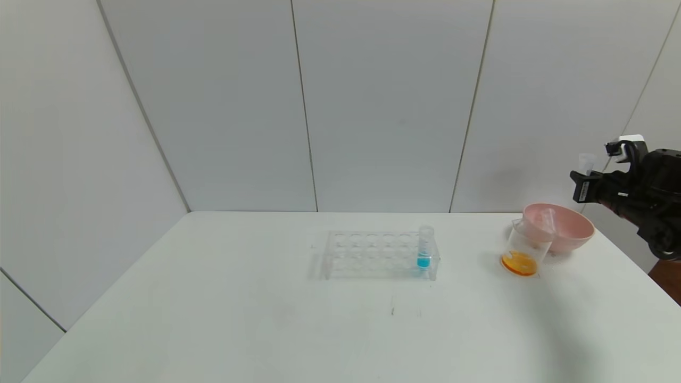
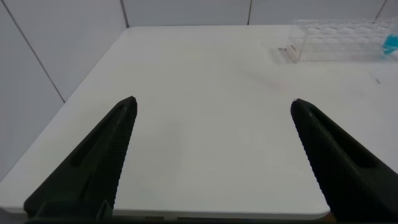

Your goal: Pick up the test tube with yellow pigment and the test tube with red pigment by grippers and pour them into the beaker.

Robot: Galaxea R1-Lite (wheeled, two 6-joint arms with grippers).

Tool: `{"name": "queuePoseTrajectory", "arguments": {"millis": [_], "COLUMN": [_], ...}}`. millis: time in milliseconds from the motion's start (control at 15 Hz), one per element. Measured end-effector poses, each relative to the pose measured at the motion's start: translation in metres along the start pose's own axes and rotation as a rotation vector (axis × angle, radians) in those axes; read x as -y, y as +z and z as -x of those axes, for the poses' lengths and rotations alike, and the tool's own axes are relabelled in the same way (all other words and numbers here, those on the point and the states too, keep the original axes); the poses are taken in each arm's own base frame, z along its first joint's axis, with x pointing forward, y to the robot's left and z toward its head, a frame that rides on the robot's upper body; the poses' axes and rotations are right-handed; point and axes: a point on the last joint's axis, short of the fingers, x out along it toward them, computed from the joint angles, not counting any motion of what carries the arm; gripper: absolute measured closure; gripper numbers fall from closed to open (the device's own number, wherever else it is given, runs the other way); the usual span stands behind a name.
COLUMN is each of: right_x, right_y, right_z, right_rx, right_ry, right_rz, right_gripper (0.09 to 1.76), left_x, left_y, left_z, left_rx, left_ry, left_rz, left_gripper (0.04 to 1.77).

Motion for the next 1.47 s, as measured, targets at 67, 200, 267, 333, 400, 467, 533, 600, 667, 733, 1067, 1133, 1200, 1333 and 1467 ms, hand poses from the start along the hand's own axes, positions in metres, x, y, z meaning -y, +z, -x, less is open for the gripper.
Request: {"name": "queuePoseTrajectory", "arguments": {"millis": [67, 200, 267, 333, 400, 467, 533, 600, 667, 733, 1067, 1133, 1200, 1333, 1467], "right_x": [-0.001, -0.004, -0.005, -0.006, -0.007, -0.008, -0.009, -0.010, -0.010, -0.010, -0.008, -0.006, -0.004, 0.000, 0.003], "right_y": [-0.004, -0.011, -0.015, -0.019, -0.022, -0.026, -0.028, -0.030, -0.031, -0.032, -0.030, -0.026, -0.019, 0.006, 0.043], "right_z": [-0.001, -0.001, -0.002, -0.002, -0.002, -0.002, -0.002, -0.002, -0.002, -0.002, -0.002, -0.001, 0.001, 0.012, 0.033], "right_rx": [-0.011, -0.032, -0.043, -0.054, -0.065, -0.076, -0.082, -0.086, -0.089, -0.088, -0.082, -0.072, -0.053, 0.005, 0.082], "right_ry": [0.004, 0.013, 0.016, 0.019, 0.022, 0.024, 0.024, 0.025, 0.025, 0.024, 0.018, 0.013, 0.008, -0.003, -0.015], "right_rz": [-0.006, -0.016, -0.018, -0.018, -0.018, -0.017, -0.013, -0.013, -0.012, -0.012, -0.012, -0.011, -0.011, -0.007, 0.003], "right_gripper": [1.33, 1.33, 1.33, 1.33, 1.32, 1.16, 1.04, 0.93, 0.84, 0.76, 0.46, 0.43, 0.39, 0.34, 0.29], "left_x": [0.000, 0.000, 0.000, 0.000, 0.000, 0.000, 0.000, 0.000, 0.000, 0.000, 0.000, 0.000, 0.000, 0.000, 0.000], "left_y": [0.000, 0.000, 0.000, 0.000, 0.000, 0.000, 0.000, 0.000, 0.000, 0.000, 0.000, 0.000, 0.000, 0.000, 0.000], "left_z": [0.000, 0.000, 0.000, 0.000, 0.000, 0.000, 0.000, 0.000, 0.000, 0.000, 0.000, 0.000, 0.000, 0.000, 0.000], "left_rx": [0.000, 0.000, 0.000, 0.000, 0.000, 0.000, 0.000, 0.000, 0.000, 0.000, 0.000, 0.000, 0.000, 0.000, 0.000], "left_ry": [0.000, 0.000, 0.000, 0.000, 0.000, 0.000, 0.000, 0.000, 0.000, 0.000, 0.000, 0.000, 0.000, 0.000, 0.000], "left_rz": [0.000, 0.000, 0.000, 0.000, 0.000, 0.000, 0.000, 0.000, 0.000, 0.000, 0.000, 0.000, 0.000, 0.000, 0.000], "left_gripper": [0.05, 0.05, 0.05, 0.05, 0.05, 0.05, 0.05, 0.05, 0.05, 0.05, 0.05, 0.05, 0.05, 0.05, 0.05]}}
